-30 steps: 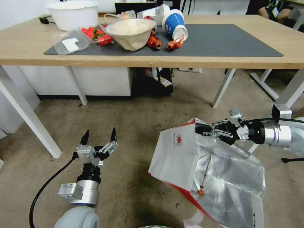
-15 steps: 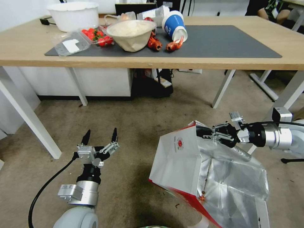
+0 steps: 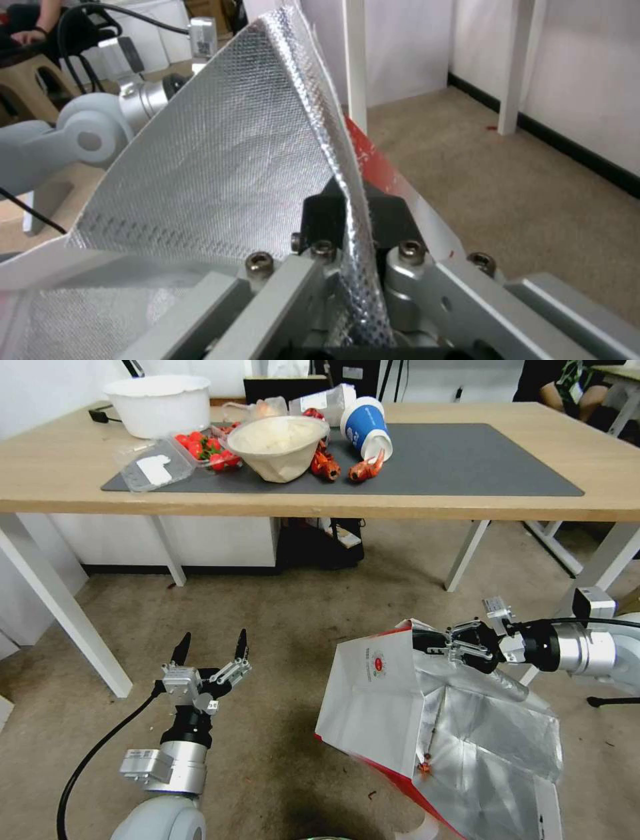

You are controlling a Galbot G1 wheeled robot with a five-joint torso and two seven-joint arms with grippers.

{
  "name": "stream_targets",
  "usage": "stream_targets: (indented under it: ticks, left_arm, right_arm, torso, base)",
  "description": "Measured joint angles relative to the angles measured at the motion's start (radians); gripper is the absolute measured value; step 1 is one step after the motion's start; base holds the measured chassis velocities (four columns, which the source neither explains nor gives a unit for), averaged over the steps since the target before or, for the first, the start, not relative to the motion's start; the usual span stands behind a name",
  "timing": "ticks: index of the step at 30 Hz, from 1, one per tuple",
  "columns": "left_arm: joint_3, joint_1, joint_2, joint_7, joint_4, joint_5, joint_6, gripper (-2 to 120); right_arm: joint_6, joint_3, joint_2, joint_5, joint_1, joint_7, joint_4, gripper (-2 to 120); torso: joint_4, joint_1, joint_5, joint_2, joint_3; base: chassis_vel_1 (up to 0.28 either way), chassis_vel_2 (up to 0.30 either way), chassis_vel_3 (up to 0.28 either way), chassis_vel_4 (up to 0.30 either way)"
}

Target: Pick up the food delivery bag from the floor and place it on the table.

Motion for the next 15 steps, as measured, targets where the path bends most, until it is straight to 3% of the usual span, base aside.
stream_targets:
  ticks: [4, 15]
  left_arm:
    - [0.000, 0.000, 0.000, 0.000, 0.000, 0.000, 0.000, 100]
    - [-0.002, 0.004, 0.000, -0.004, -0.012, -0.002, 0.007, 100]
  right_arm:
    - [0.000, 0.000, 0.000, 0.000, 0.000, 0.000, 0.000, 0]
    - [-0.009, 0.002, -0.012, 0.028, 0.001, -0.011, 0.011, 0]
  torso:
    - [0.0000, 0.000, 0.0000, 0.002, 0.002]
    - [-0.0001, 0.008, -0.0001, 0.063, 0.057]
  base:
    - [0.000, 0.000, 0.000, 0.000]
    - [0.000, 0.000, 0.000, 0.000]
